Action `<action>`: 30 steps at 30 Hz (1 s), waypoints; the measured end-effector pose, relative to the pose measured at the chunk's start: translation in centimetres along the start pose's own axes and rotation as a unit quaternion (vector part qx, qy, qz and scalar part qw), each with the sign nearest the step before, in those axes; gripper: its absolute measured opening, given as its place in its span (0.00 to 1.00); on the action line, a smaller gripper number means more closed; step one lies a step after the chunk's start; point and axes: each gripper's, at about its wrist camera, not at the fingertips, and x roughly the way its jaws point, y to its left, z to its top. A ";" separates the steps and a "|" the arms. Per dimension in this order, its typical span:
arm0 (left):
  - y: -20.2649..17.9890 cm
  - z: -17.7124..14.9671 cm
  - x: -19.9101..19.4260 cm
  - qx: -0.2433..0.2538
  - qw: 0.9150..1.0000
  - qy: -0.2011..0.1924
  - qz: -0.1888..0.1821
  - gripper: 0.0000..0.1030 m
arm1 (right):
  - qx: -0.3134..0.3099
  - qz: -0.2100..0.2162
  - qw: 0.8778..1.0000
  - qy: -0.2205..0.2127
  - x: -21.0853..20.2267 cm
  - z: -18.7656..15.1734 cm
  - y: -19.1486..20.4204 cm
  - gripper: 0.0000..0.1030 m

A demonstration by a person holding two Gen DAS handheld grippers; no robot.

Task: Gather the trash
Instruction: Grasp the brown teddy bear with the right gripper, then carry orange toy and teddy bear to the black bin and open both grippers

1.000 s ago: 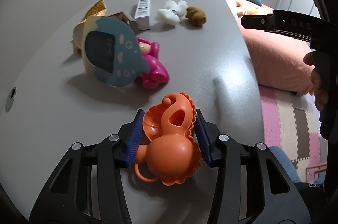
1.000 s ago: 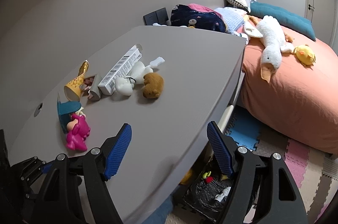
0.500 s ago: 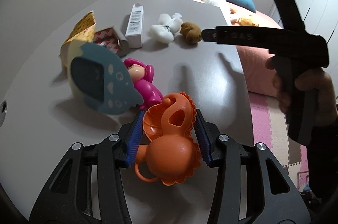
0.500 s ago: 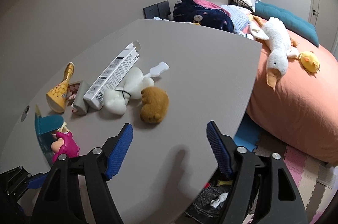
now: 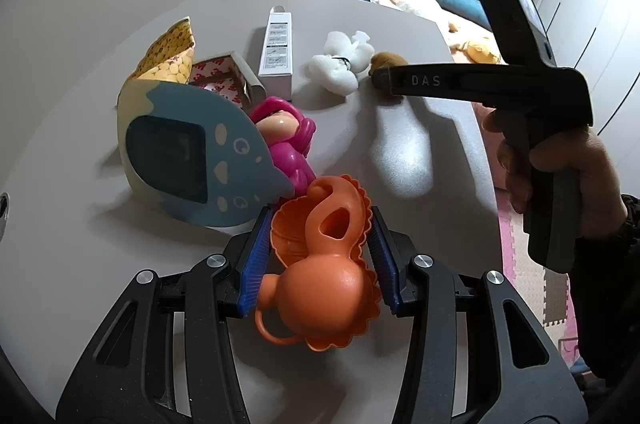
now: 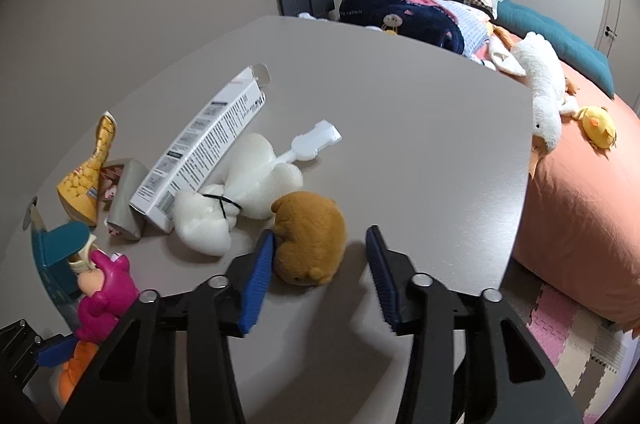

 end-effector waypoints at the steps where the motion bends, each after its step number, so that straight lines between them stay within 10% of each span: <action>1: 0.0 0.0 0.0 -0.001 1.000 0.001 -0.001 0.45 | -0.007 -0.007 1.000 -0.003 0.0 0.0 0.1 0.35; 30: -4.4 0.1 -1.7 0.008 1.000 -0.011 -0.006 0.45 | 0.013 0.005 0.999 -0.034 -8.1 -4.4 -3.4 0.35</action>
